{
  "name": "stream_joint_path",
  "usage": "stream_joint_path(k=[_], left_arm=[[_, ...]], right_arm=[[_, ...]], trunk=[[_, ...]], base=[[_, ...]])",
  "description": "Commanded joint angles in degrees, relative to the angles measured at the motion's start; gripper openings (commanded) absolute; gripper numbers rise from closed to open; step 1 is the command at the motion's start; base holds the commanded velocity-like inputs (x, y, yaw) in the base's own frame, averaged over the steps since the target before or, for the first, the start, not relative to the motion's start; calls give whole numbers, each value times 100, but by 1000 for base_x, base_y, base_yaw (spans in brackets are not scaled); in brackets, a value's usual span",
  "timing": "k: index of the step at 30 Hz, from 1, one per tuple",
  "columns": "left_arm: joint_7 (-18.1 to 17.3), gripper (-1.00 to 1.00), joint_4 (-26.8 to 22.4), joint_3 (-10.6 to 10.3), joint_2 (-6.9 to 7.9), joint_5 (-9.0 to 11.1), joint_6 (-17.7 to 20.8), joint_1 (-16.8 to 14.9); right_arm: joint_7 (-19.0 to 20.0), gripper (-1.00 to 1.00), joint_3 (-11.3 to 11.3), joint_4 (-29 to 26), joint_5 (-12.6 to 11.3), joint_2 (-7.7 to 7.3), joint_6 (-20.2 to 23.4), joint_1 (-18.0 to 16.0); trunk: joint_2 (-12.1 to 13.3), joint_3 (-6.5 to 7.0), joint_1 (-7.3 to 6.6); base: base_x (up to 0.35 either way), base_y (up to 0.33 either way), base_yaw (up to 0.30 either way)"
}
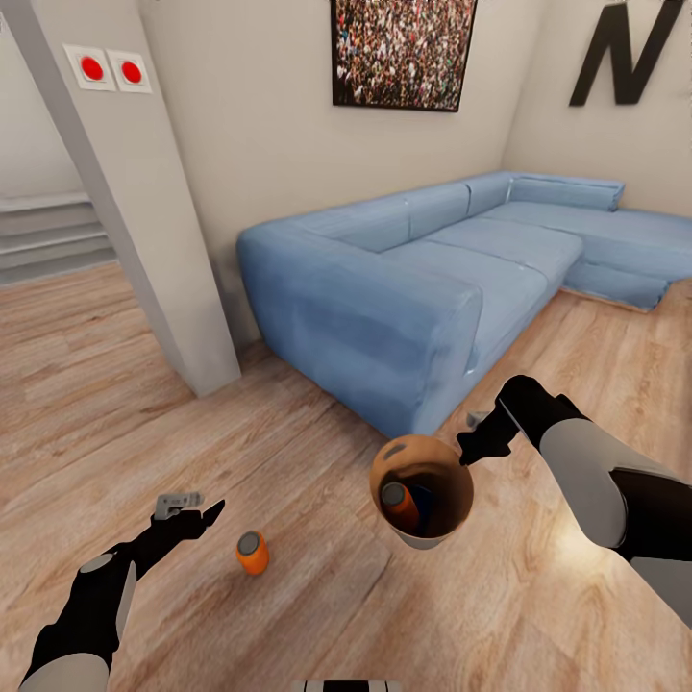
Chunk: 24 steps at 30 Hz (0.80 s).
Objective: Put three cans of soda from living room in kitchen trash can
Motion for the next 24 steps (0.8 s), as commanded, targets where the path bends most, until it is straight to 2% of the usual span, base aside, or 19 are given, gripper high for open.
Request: stream_joint_path(k=[1,11,18,24], left_arm=[[-1,100,-3,0,0,0,-1,0],[-3,100,6,-3,8,-74,43,-8],[-16,100,9,-8,6,-75,27,-9],[-27,100,10,-9,5,-79,28,-9]], right_arm=[[22,-100,-52,4,-134,-3,52,-2],[22,-100,-54,11,-133,-2,52,-2],[26,-100,-55,14,-140,-48,52,-2],[29,-100,-62,15,-143,-121,52,-2]], trunk=[[0,7,0],[0,28,0],[0,32,0],[0,58,0]], base=[[0,0,0],[6,0,0],[181,19,-18],[111,80,-149]])
